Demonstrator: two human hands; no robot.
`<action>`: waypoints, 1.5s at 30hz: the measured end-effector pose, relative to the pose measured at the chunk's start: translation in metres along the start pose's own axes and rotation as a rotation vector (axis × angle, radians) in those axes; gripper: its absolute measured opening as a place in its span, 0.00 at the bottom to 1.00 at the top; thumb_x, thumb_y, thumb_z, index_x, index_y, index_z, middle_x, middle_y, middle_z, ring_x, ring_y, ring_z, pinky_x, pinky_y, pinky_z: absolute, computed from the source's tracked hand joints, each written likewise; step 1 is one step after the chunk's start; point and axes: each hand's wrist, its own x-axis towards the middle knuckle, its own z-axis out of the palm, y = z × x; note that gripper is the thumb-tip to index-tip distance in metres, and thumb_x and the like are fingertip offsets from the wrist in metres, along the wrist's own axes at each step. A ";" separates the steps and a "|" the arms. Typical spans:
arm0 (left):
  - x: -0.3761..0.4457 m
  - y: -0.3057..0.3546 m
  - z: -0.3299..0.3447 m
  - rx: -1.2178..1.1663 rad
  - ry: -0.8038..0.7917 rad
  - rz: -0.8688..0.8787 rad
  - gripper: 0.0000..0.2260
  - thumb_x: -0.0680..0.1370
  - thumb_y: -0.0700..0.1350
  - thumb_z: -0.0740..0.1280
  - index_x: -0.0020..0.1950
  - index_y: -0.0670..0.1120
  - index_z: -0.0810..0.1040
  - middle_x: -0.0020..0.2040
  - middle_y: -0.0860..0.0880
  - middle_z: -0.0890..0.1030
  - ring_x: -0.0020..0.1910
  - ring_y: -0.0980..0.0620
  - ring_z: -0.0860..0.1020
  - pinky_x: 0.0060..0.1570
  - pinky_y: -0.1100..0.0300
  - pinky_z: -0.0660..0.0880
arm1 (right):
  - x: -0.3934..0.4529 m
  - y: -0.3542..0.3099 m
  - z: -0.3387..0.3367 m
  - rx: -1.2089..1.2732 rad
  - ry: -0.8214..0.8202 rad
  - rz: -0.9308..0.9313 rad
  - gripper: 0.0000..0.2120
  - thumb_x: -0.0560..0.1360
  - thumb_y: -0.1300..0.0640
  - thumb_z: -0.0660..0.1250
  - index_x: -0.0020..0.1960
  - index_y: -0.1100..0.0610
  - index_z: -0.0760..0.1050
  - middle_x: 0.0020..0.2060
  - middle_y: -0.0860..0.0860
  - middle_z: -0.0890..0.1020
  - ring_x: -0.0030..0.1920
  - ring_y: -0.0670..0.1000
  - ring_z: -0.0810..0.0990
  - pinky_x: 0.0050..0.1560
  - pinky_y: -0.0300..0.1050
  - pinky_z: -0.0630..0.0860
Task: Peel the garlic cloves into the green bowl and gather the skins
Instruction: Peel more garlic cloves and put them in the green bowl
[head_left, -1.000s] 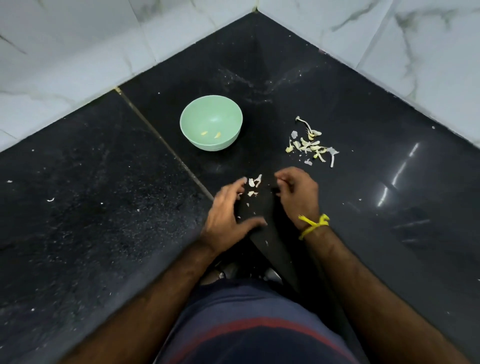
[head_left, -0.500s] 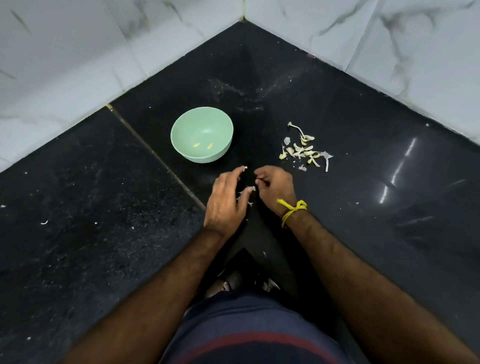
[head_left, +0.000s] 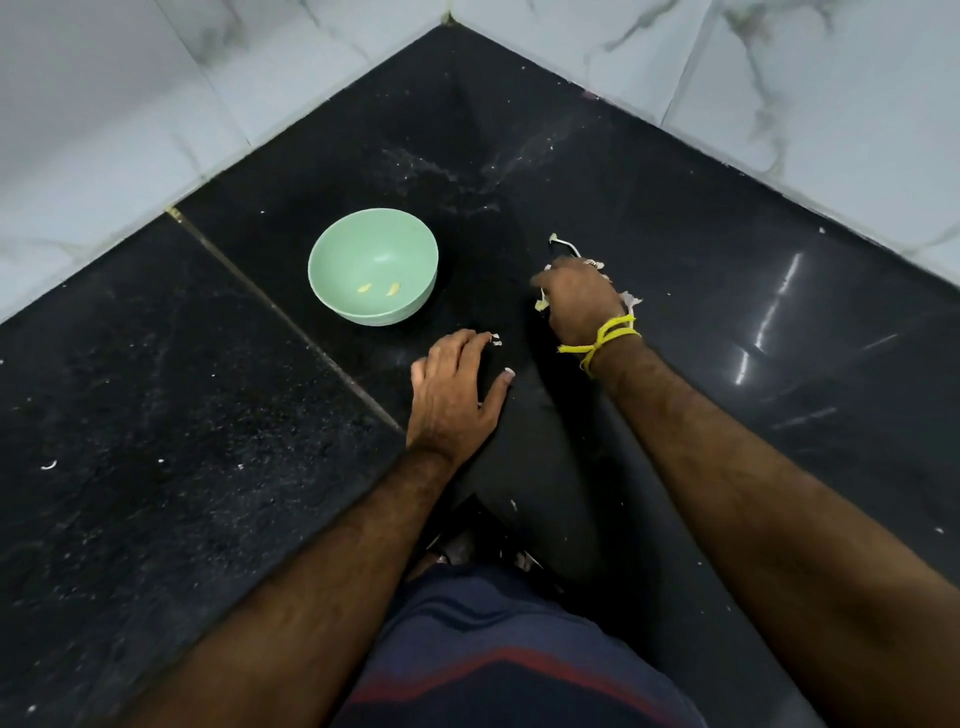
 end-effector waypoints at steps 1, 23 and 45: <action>0.000 0.000 -0.001 -0.010 0.005 -0.002 0.19 0.79 0.54 0.68 0.67 0.47 0.76 0.67 0.47 0.75 0.68 0.48 0.71 0.62 0.49 0.66 | 0.004 0.000 0.001 -0.037 -0.021 -0.016 0.13 0.74 0.66 0.64 0.55 0.59 0.81 0.53 0.60 0.78 0.57 0.63 0.77 0.55 0.54 0.76; -0.004 0.001 -0.009 -0.095 0.068 0.001 0.10 0.78 0.50 0.64 0.42 0.46 0.76 0.49 0.49 0.82 0.56 0.48 0.76 0.56 0.52 0.64 | -0.074 -0.019 0.011 0.881 0.216 0.418 0.08 0.67 0.63 0.78 0.38 0.54 0.81 0.33 0.49 0.83 0.36 0.48 0.83 0.46 0.44 0.81; -0.011 0.003 -0.008 -0.111 0.122 -0.046 0.08 0.76 0.49 0.68 0.40 0.47 0.75 0.45 0.51 0.80 0.54 0.49 0.75 0.53 0.56 0.62 | -0.098 -0.039 0.026 0.880 -0.056 0.532 0.10 0.72 0.64 0.72 0.37 0.52 0.81 0.34 0.52 0.85 0.37 0.51 0.85 0.41 0.45 0.84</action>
